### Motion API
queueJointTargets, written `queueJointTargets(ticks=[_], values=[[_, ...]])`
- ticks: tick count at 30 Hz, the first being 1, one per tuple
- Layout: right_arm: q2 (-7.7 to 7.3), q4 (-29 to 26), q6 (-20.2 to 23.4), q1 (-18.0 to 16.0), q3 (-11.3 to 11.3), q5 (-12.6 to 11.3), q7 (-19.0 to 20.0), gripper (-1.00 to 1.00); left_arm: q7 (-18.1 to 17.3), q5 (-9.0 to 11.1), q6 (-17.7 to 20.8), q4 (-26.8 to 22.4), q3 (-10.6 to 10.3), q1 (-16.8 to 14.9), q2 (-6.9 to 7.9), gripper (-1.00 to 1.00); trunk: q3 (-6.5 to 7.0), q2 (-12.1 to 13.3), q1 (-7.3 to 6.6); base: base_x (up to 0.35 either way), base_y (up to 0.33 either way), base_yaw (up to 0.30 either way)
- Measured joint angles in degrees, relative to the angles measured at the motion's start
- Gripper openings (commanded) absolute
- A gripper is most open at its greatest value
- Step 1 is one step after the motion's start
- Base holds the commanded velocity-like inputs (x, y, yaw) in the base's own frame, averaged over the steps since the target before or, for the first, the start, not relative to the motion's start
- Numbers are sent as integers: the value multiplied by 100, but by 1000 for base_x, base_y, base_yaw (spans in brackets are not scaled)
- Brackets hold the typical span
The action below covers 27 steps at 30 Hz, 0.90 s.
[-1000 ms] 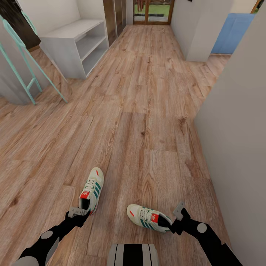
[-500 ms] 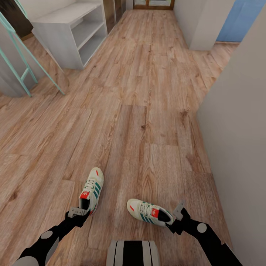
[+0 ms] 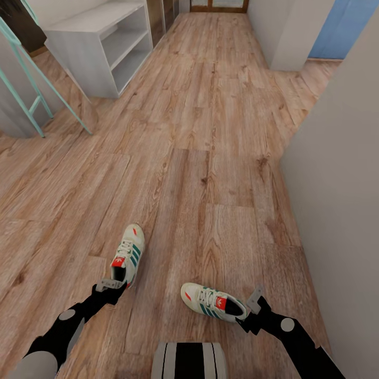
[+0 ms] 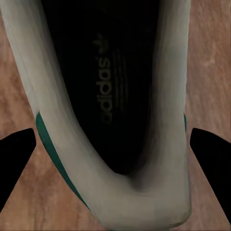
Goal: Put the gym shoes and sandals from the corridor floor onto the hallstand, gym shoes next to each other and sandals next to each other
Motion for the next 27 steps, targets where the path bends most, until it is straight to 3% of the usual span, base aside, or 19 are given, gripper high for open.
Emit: queueJointTargets(ticks=[5, 8, 17, 27], values=[[0, 0, 0, 0, 6, -2, 0, 100, -31, 11, 740, -780, -3, 4, -28, -100, 0, 0, 0, 0, 0, 0], [0, 0, 0, 0, 7, -5, 0, 100, -59, -5, 963, -1070, -8, 17, -68, -100, 0, 0, 0, 0, 0, 0], [0, -113, 0, 0, 2, -8, 0, 100, -139, -17, 1267, -1535, -8, -22, -151, -100, -83, -4, 8, 0, 0, 0], [0, -123, 0, 0, 2, -8, 0, 100, -140, -33, 1316, -1583, -6, 43, -145, -100, -142, -5, 11, 0, 0, 0]])
